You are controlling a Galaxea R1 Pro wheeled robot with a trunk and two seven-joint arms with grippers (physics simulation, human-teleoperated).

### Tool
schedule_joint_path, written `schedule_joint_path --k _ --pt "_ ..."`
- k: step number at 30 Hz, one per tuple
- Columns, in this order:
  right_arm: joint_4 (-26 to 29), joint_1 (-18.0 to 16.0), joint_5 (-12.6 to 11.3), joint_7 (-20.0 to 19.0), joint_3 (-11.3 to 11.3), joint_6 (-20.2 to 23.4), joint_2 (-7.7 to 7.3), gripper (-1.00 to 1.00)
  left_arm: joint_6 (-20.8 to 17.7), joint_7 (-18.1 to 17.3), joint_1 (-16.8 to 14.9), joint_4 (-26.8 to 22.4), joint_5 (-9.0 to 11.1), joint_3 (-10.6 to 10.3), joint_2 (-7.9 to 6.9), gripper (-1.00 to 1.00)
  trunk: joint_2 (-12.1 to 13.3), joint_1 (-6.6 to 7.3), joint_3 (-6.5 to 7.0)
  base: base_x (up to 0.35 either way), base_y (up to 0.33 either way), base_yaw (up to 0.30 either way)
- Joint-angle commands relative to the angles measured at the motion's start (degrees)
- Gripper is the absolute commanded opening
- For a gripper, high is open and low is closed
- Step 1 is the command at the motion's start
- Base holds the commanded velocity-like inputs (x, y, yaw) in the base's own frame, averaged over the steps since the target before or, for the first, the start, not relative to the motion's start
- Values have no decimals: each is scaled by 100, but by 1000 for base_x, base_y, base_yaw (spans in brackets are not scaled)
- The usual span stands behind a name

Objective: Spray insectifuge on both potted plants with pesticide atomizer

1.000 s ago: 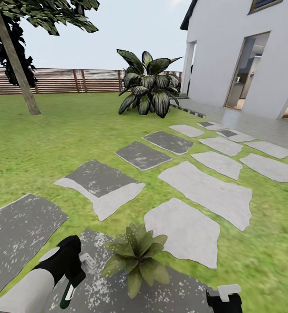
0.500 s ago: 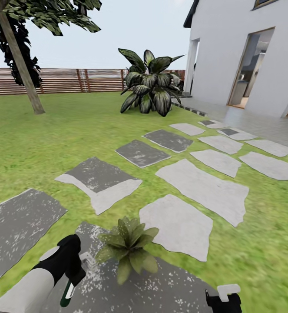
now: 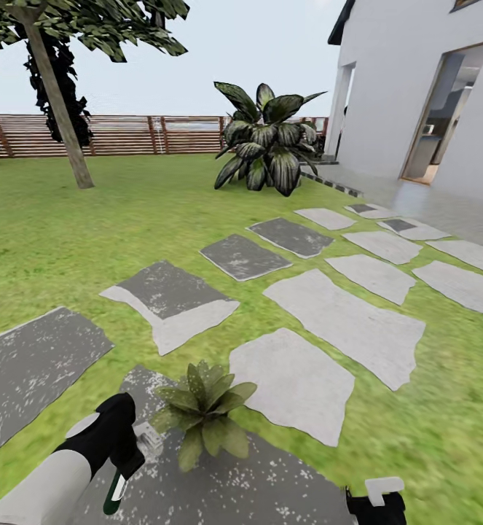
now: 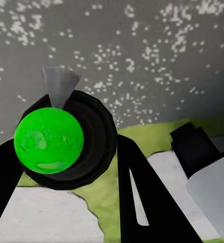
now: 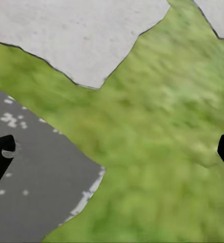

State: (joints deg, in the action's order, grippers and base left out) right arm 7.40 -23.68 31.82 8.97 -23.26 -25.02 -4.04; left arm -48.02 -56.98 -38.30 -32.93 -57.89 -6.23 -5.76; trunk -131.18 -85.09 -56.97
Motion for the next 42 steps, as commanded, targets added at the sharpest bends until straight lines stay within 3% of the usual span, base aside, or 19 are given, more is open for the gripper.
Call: schedule_joint_path --k 1,9,26,42 --pt "-10 -5 61 26 -34 -18 0 100 -23 -59 -2 -12 -47 -21 -4 -100 -2 1 -5 0 -273 0" --pt "-4 -5 54 26 -30 -15 17 100 -32 -57 -2 -12 -55 -30 -4 -100 -2 1 -6 -87 -249 5" --pt "-2 -5 58 26 -34 -17 25 100 -32 -50 6 85 -39 -52 4 -100 -2 1 -39 17 -27 216" --pt "-2 -5 61 17 -29 -20 31 100 -22 -67 6 129 -93 -80 -23 -100 -2 1 -42 175 -197 36"
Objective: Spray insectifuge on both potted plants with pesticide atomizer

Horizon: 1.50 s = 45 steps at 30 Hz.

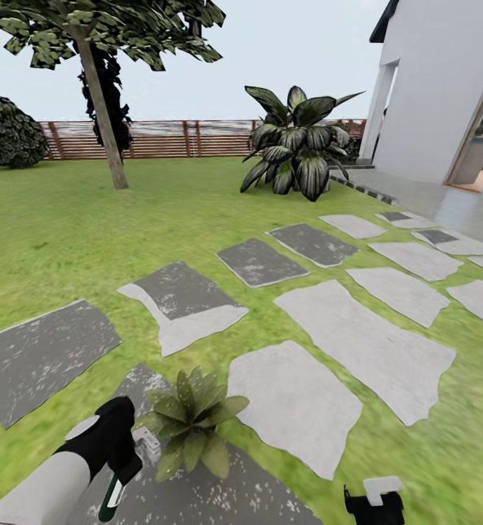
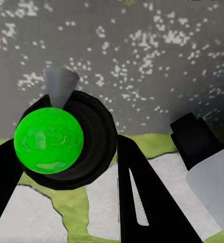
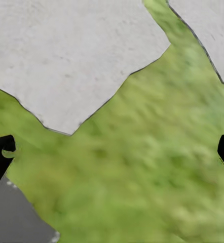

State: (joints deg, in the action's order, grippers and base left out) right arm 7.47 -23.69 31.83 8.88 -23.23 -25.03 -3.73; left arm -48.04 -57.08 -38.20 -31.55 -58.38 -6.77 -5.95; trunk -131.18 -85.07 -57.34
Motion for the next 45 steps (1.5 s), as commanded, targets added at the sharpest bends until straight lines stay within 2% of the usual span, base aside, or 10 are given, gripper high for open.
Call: schedule_joint_path --k 1,13,18,20,23,31,35,39,43,45 --pt "-11 -4 63 27 -33 -20 6 100 -16 -58 -3 52 -61 -29 -7 -100 -2 -1 -7 170 -108 243" --pt "-18 -4 68 27 -33 -19 13 100 -2 -21 5 300 -104 -51 8 -100 -2 -1 -31 17 -10 265" --pt "-18 -4 68 27 -33 -20 13 100 -25 543 -3 299 -22 -8 76 -100 -2 -1 -37 0 0 219" --pt "-18 -4 65 27 -33 -20 13 100 -16 592 -3 312 -70 -18 177 -100 -2 -1 -37 0 0 35" --pt "-18 -4 62 27 -33 -20 13 100 -14 609 -3 316 -84 -25 219 -100 -2 -1 -37 0 0 8" --pt "-10 -4 61 34 -33 -18 13 100 -19 619 -3 311 -78 -21 226 -100 -2 -1 -38 -18 -191 35" --pt "-13 -4 61 35 -33 -19 13 100 -21 711 81 319 -87 -16 168 -100 -2 -1 -38 -215 -186 253" --pt "-17 -4 63 33 -33 -20 13 100 -21 1073 159 279 -4 12 164 -100 -2 -1 -38 -223 -33 274" --pt "-18 -4 66 34 -33 -20 13 100 -16 1122 163 236 30 94 219 -100 -2 -1 -38 -66 -2 212" --pt "-18 -4 62 35 -33 -20 13 100 -8 1127 163 229 137 200 269 -100 -2 -1 -38 -7 0 39"
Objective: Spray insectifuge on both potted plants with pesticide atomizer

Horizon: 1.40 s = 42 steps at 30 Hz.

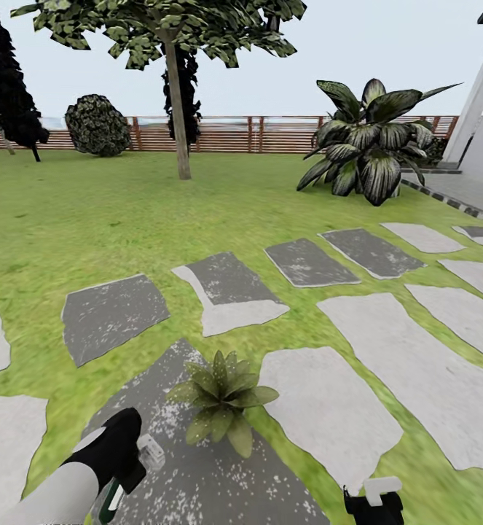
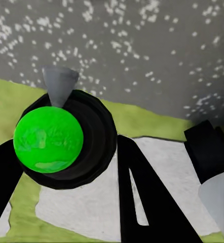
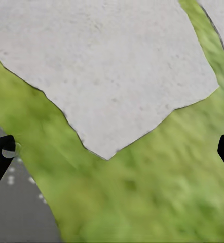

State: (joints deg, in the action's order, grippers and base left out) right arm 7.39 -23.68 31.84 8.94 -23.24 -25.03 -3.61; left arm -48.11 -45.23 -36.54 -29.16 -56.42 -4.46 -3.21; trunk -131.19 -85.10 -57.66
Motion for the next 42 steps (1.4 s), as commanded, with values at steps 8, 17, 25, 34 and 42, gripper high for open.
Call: schedule_joint_path --k 8,17,25,34,42 --pt "-9 -5 58 29 -32 -20 0 100 82 589 -7 -56 456 289 60 -100 -2 1 -6 -1 0 21" --pt "-9 -5 58 35 -40 -19 -50 100 74 646 -6 -264 467 287 170 -100 -2 1 -15 52 -186 94" --pt "-9 -5 52 29 -33 -16 -8 100 59 647 -4 -269 456 274 207 -100 -2 1 -15 3 -270 50" --pt "-9 -5 59 29 -32 -13 0 100 56 647 -5 -265 456 270 206 -100 -2 1 -15 95 -221 261" --pt "-9 -5 59 20 -32 -15 8 100 53 647 -2 -265 456 273 200 -100 -2 1 -15 9 -8 121"
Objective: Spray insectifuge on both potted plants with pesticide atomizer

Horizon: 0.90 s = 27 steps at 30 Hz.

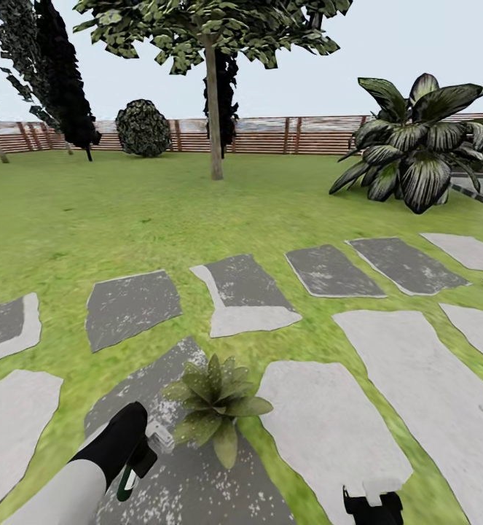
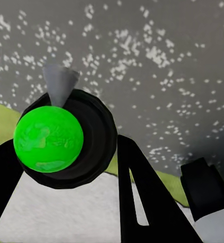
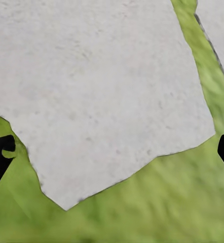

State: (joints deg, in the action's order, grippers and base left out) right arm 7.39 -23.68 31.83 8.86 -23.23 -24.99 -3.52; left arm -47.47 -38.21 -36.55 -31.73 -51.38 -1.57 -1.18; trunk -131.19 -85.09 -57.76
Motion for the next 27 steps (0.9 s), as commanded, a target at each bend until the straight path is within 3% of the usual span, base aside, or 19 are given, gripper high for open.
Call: schedule_joint_path --k 1,7,18,27 --pt "-10 -5 61 30 -32 -22 1 100 -2 -55 -4 -9 -41 -19 2 -100 -2 1 -5 0 -221 201" --pt "-10 -5 61 36 -32 -21 1 100 9 -55 -1 -1 -32 -19 12 -100 -2 1 -5 0 -266 248" --pt "-10 -5 61 37 -32 -20 1 100 10 -55 -3 -9 -39 -28 21 -100 -2 1 -5 0 -273 37" --pt "-10 -5 61 37 -32 -17 1 100 10 -55 -3 -9 -39 -27 21 -100 -2 1 -5 0 -273 265"
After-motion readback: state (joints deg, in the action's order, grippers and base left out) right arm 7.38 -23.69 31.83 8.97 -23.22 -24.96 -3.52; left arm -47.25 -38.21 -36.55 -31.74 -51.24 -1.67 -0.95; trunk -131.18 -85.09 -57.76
